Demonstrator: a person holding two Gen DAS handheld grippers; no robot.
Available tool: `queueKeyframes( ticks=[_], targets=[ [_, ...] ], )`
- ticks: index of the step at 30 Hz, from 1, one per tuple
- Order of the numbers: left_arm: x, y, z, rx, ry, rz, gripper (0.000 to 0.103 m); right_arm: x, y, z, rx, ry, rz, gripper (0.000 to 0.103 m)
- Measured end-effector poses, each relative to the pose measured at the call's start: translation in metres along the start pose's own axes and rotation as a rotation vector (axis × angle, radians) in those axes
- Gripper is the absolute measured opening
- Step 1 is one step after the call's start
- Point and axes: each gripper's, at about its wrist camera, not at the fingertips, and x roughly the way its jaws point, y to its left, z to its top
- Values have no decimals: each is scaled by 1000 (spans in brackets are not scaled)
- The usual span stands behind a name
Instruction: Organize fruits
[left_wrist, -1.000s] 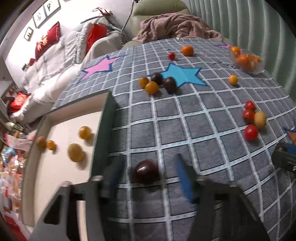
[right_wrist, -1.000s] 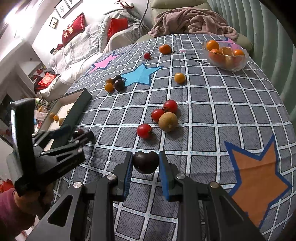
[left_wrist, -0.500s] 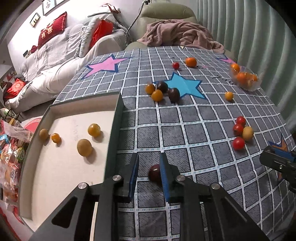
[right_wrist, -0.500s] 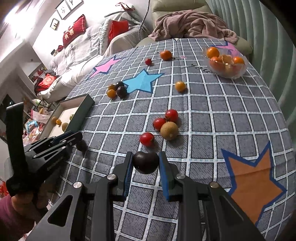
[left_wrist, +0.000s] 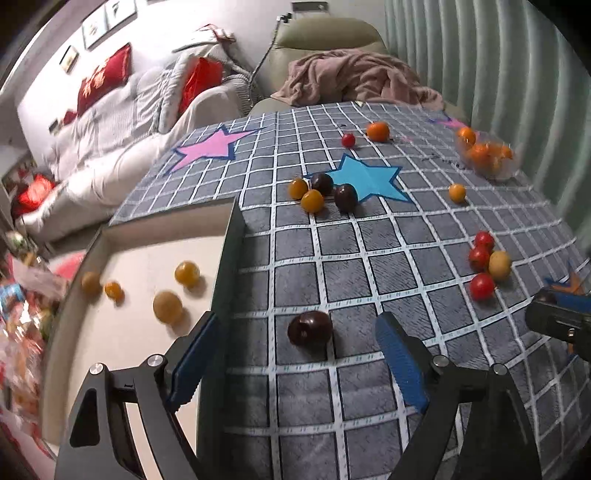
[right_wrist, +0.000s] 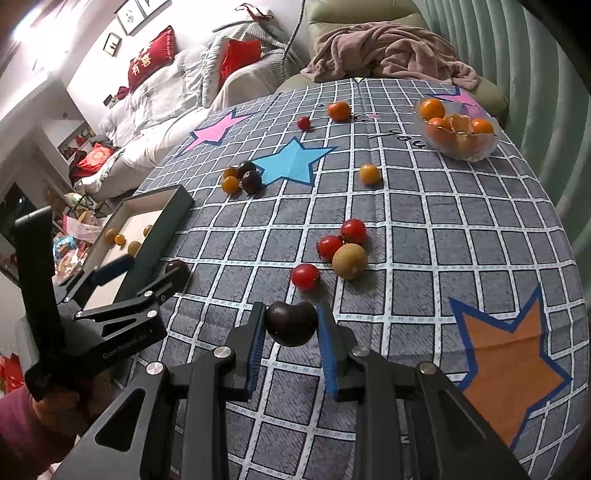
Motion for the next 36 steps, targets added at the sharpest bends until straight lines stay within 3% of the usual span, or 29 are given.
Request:
queueKeyframes(
  ticks=[2, 5, 8, 23, 36],
  targets=[
    [8, -5, 2, 19, 17, 16, 84, 1, -3, 0, 7, 2, 4, 30],
    [22, -9, 0, 34, 73, 23, 45, 1, -5, 0, 10, 2, 6, 30],
    [24, -11, 0, 23, 70, 7, 30, 2, -6, 0, 13, 4, 7, 30],
    [-17, 11, 7, -42, 27, -53, 30, -4, 12, 14, -24, 2, 3, 30],
    [-61, 78, 19, -121, -19, -9, 30, -17, 89, 57, -170, -24, 42, 30]
  ],
)
